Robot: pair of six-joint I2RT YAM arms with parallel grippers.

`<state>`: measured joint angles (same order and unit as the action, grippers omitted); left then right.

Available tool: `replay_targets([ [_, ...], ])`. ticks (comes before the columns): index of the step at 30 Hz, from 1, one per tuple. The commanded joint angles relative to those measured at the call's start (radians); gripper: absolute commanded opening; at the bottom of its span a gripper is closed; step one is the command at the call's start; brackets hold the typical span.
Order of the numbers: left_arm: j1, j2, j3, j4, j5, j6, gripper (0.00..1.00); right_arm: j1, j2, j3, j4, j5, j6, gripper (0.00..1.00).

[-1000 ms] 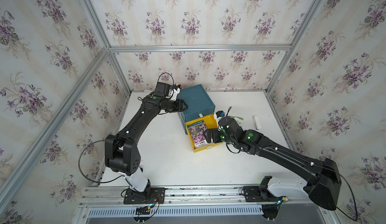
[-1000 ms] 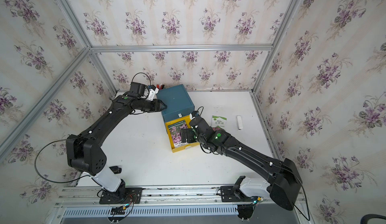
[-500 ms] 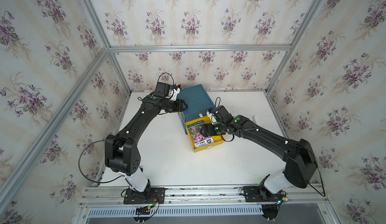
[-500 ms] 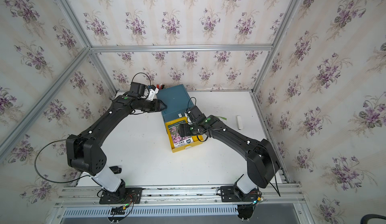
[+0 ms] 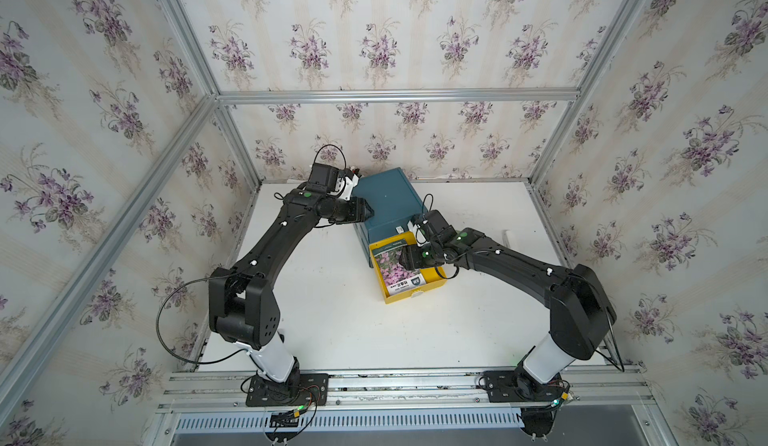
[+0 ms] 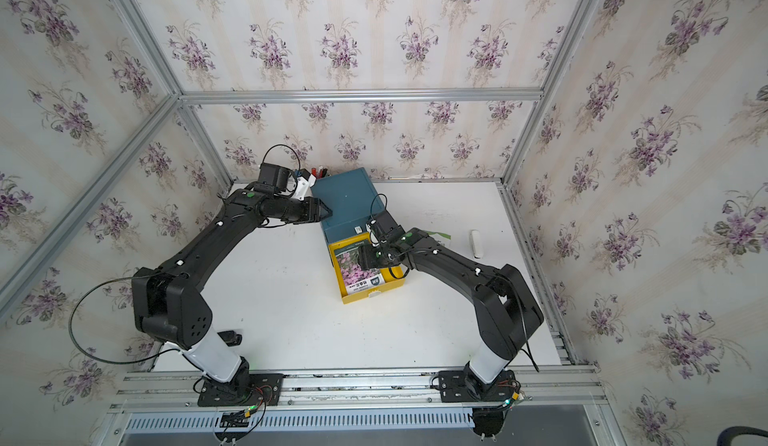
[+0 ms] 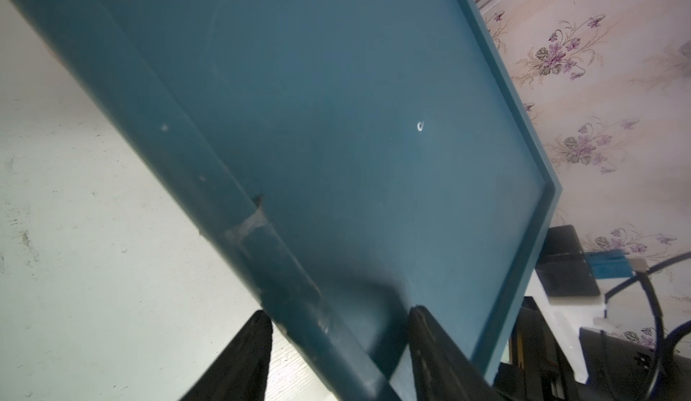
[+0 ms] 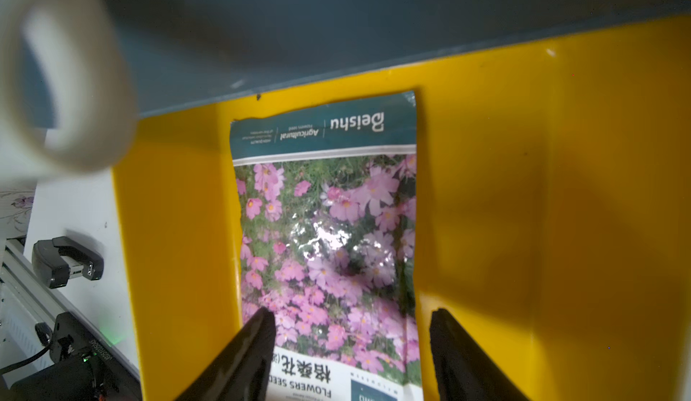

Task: Take the seed bags out of the drawer
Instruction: Pick up the seed packet from the drawer.

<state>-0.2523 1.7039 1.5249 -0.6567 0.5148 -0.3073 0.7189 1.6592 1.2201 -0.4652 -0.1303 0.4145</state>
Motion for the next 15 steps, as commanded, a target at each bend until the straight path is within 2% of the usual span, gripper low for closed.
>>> replay_targets([
  [1,-0.004,0.021,-0.017,-0.226,-0.107,0.046,0.61,-0.001,0.010,-0.004,0.044,0.020,-0.011,0.67],
  [15,-0.005,0.021,-0.012,-0.235,-0.110,0.053,0.61,0.001,0.050,-0.024,0.067,0.027,-0.008,0.59],
])
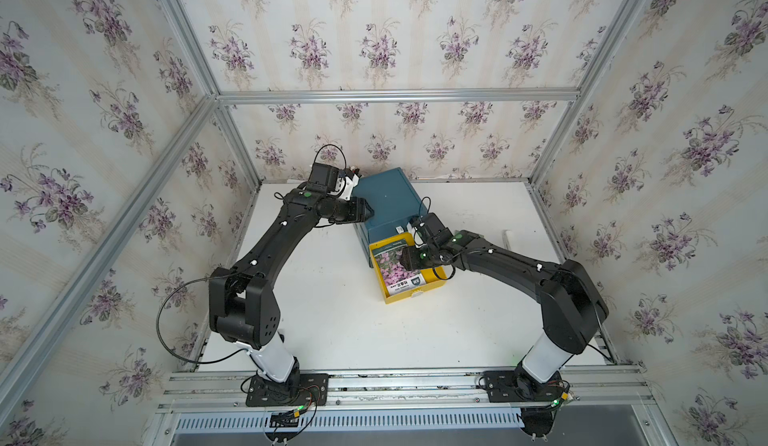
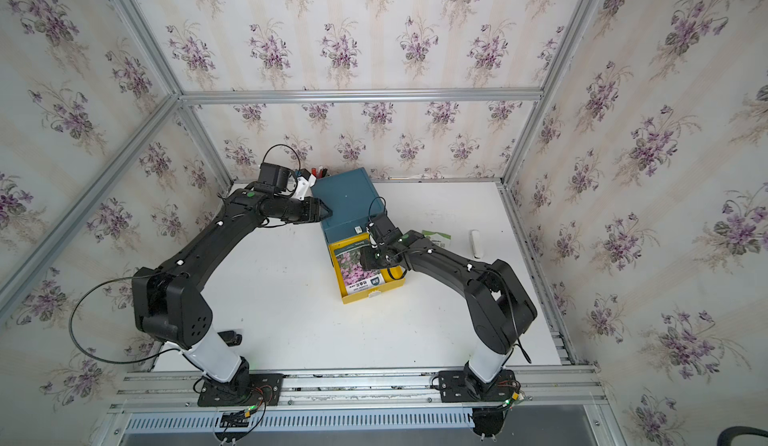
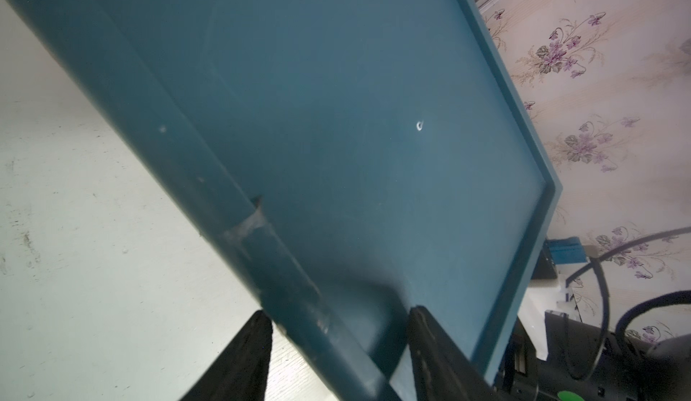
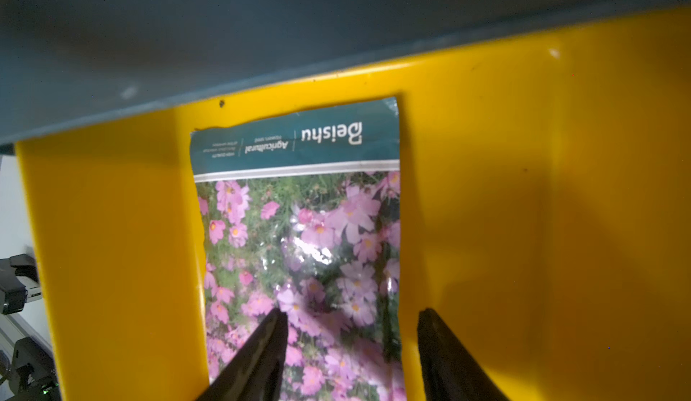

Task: Take the seed bags out of the drawer
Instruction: Pick up the seed packet from the drawer.

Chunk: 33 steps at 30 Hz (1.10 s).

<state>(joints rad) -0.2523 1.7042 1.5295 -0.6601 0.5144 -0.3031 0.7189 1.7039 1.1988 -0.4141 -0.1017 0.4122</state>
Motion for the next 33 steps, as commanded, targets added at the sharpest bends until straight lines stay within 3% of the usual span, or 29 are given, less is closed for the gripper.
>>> replay_targets([
  [1,-0.004,0.022,-0.017,-0.233,-0.110,0.048,0.61,0.001,0.008,-0.004,0.018,-0.007,-0.005,0.59],
  [15,-0.005,0.029,-0.005,-0.235,-0.111,0.048,0.61,0.003,0.031,-0.008,0.037,-0.089,-0.008,0.38],
  [33,-0.004,0.023,-0.011,-0.242,-0.116,0.051,0.61,0.004,0.034,-0.017,0.050,-0.098,0.000,0.11],
])
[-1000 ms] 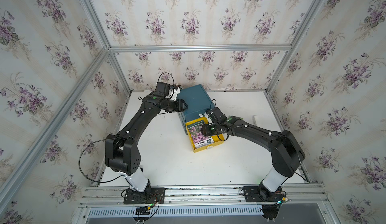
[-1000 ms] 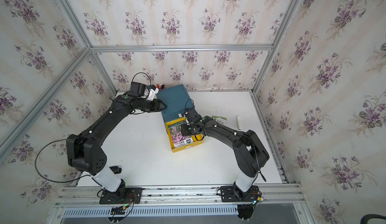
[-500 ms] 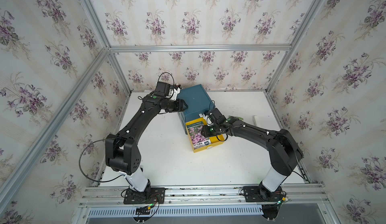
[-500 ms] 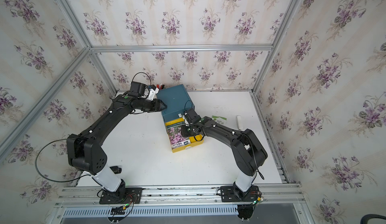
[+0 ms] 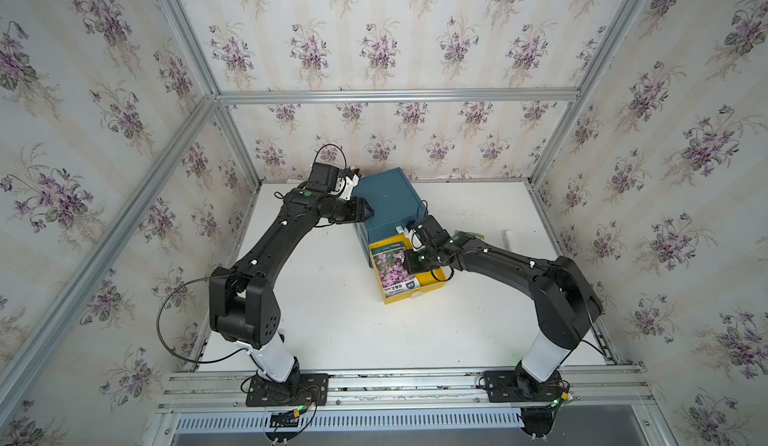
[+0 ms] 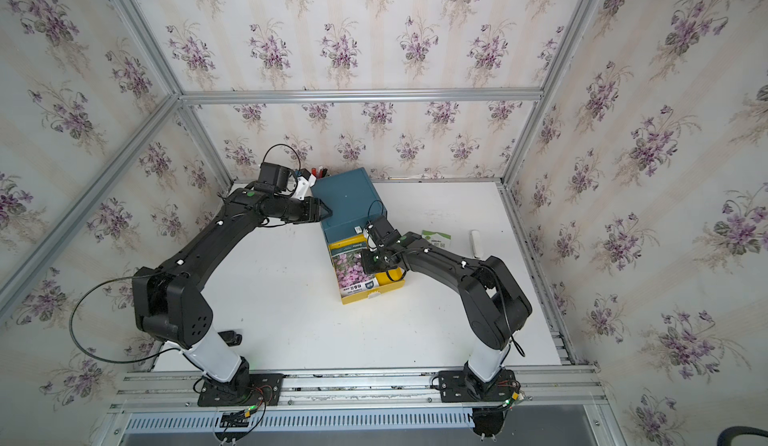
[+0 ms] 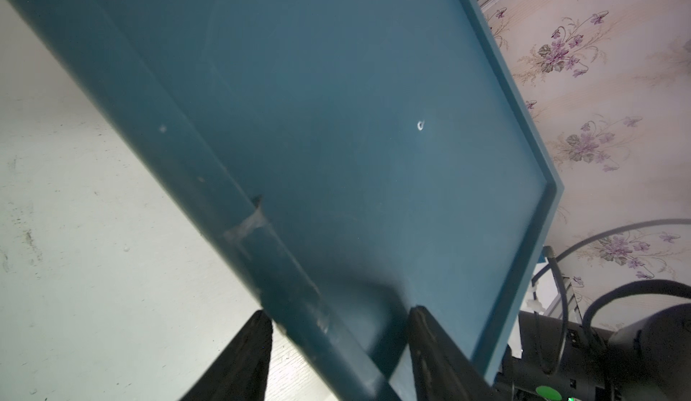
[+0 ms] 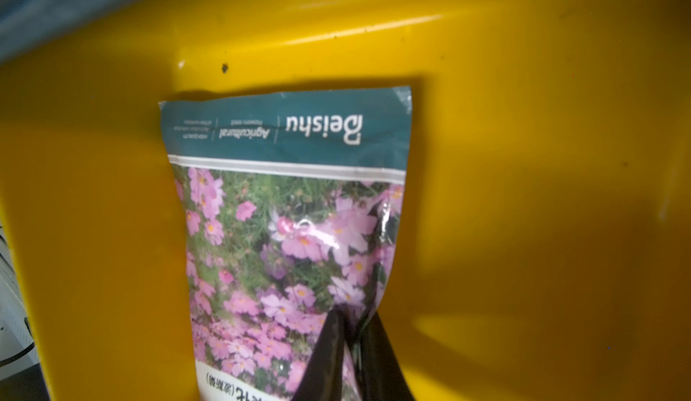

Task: Take the seed bags out of the drawer
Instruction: Pick up the seed packet from the drawer.

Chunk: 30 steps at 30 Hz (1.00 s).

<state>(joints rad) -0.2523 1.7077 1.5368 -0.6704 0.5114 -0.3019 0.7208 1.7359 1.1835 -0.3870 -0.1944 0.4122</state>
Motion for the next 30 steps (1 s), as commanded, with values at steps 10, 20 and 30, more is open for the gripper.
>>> replay_targets([
  [10,-0.003,0.018,-0.017,-0.234,-0.115,0.055,0.61,0.000,-0.010,-0.003,0.026,0.000,0.010,0.00],
  [20,-0.001,0.018,-0.016,-0.236,-0.117,0.062,0.61,-0.008,-0.078,0.010,0.006,0.017,0.037,0.00],
  [30,-0.001,0.020,-0.017,-0.233,-0.116,0.061,0.61,-0.036,-0.150,0.007,-0.048,0.014,0.057,0.00],
])
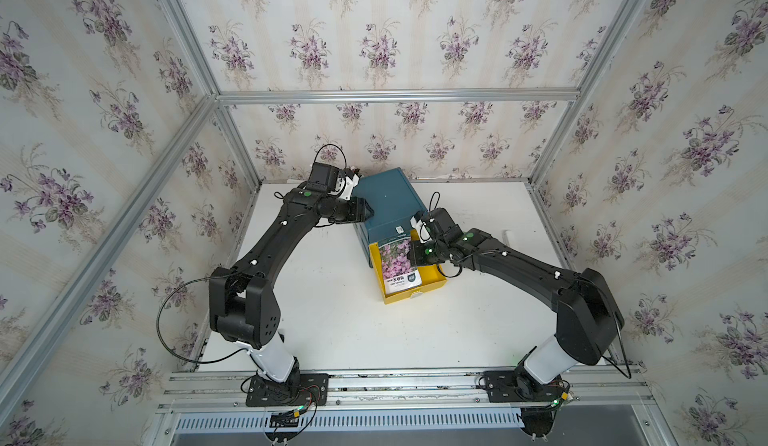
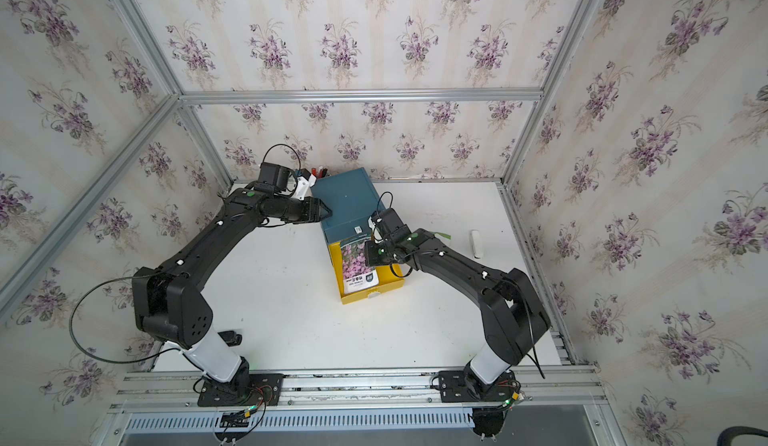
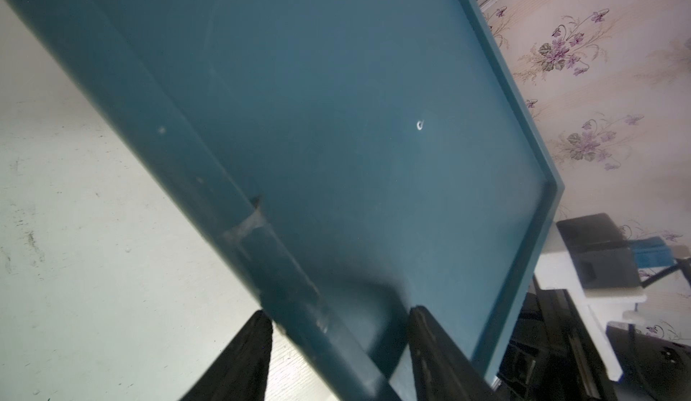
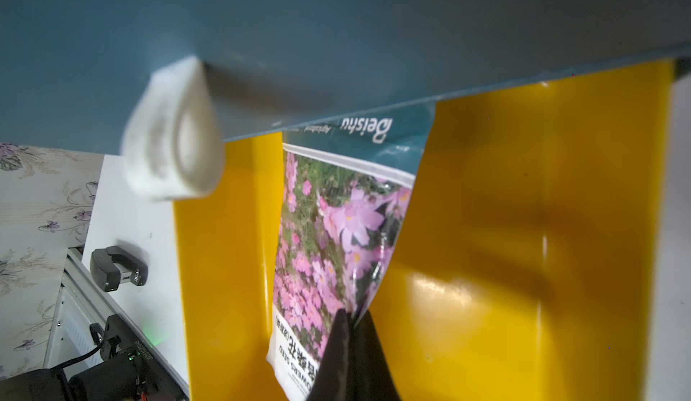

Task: Take the seed bags out of the drawer
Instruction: Pick up the seed packet from the drawer.

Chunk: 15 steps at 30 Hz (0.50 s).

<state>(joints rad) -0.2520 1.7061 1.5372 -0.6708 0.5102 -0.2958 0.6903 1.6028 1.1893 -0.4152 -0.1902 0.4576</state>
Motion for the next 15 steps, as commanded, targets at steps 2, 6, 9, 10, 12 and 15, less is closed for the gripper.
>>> replay_targets([
  [2,-0.001,0.022,-0.018,-0.231,-0.114,0.055,0.61,-0.014,-0.038,-0.002,-0.028,0.008,0.018,0.00],
  [6,-0.001,0.021,-0.018,-0.232,-0.114,0.055,0.61,-0.026,-0.072,-0.005,-0.043,-0.001,0.027,0.00],
  [9,-0.001,0.020,-0.017,-0.232,-0.111,0.055,0.61,-0.031,-0.100,-0.010,-0.060,-0.006,0.033,0.00],
  [10,-0.001,0.020,-0.018,-0.232,-0.111,0.058,0.61,-0.035,-0.109,-0.015,-0.064,-0.008,0.034,0.00],
  [12,-0.001,0.020,-0.019,-0.234,-0.112,0.058,0.61,-0.038,-0.135,-0.024,-0.076,-0.010,0.041,0.00],
  [15,-0.001,0.020,-0.019,-0.234,-0.111,0.058,0.61,-0.047,-0.177,-0.033,-0.100,-0.008,0.048,0.00],
])
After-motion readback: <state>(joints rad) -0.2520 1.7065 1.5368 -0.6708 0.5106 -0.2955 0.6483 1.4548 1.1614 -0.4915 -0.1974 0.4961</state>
